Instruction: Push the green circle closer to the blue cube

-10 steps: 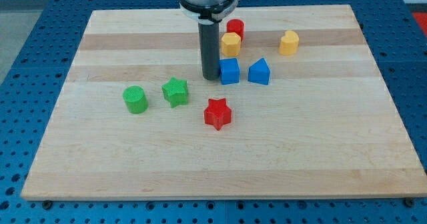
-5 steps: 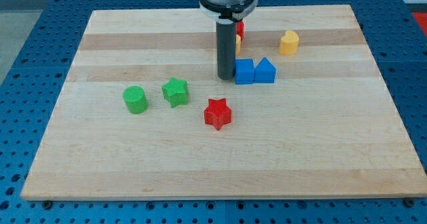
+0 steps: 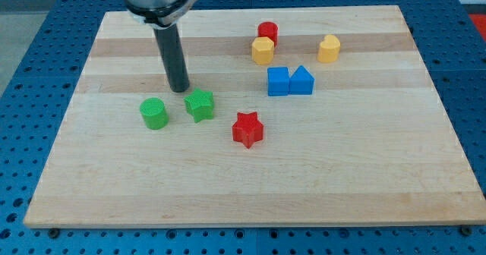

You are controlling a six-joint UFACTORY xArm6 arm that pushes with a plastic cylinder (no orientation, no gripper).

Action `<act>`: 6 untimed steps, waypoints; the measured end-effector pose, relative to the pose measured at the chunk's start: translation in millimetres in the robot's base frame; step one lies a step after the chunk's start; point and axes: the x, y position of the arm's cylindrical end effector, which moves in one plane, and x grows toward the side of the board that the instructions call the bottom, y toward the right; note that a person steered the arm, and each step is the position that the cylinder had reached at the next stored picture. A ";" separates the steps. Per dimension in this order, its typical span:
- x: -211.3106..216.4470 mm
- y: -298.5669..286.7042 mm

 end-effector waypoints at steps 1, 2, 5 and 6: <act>0.0 -33.2; 5.5 -54.4; 85.0 -73.5; 89.1 -45.8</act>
